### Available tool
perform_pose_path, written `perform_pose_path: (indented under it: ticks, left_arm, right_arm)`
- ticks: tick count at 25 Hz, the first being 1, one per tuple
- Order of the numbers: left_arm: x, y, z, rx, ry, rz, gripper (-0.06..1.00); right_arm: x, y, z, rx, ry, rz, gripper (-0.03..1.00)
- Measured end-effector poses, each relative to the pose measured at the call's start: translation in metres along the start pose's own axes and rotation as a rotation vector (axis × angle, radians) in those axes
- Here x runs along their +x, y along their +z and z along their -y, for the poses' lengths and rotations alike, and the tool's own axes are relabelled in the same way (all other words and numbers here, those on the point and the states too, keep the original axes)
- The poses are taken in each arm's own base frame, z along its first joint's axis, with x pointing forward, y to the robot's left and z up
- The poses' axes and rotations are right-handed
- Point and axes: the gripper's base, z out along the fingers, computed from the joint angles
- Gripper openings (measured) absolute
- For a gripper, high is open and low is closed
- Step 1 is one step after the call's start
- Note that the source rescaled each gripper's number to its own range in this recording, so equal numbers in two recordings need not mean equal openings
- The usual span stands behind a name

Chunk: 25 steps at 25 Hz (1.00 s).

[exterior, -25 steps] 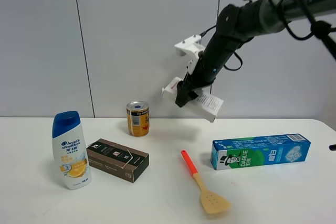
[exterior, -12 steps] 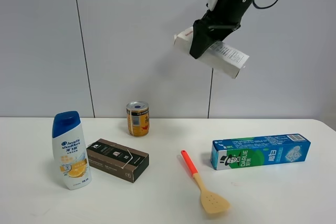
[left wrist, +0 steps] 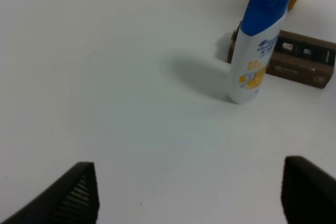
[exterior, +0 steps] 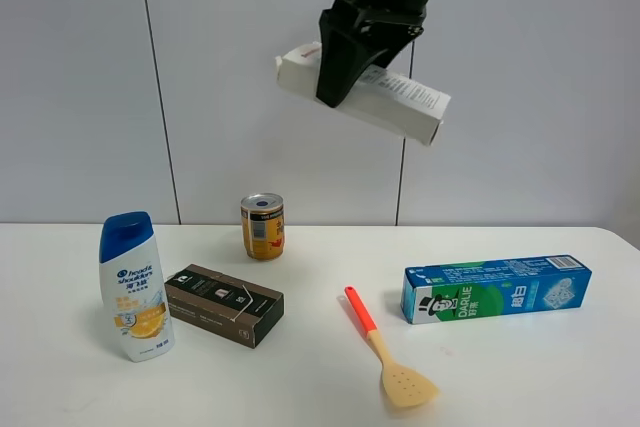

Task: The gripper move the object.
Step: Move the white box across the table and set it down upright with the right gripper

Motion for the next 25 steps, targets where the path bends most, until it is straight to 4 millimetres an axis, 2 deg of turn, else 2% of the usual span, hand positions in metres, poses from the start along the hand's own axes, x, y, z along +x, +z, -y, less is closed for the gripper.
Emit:
perform_pose_path:
  ticks: [8,12,18,25]
  left_arm:
    - [0.000,0.000,0.000,0.000,0.000,0.000,1.00]
    - [0.000,0.000,0.000,0.000,0.000,0.000,1.00]
    - [0.000,0.000,0.000,0.000,0.000,0.000,1.00]
    - [0.000,0.000,0.000,0.000,0.000,0.000,1.00]
  right_arm:
    - [-0.031,0.006,-0.060,-0.076,-0.140,0.024,0.01]
    - [-0.037,0.017,-0.077,-0.103,-0.180,0.010,0.00]
    - [-0.032,0.059,-0.090,-0.133,-0.211,-0.095,0.00]
    - [-0.029,0.110,-0.118,-0.206,-0.286,-0.183,0.00]
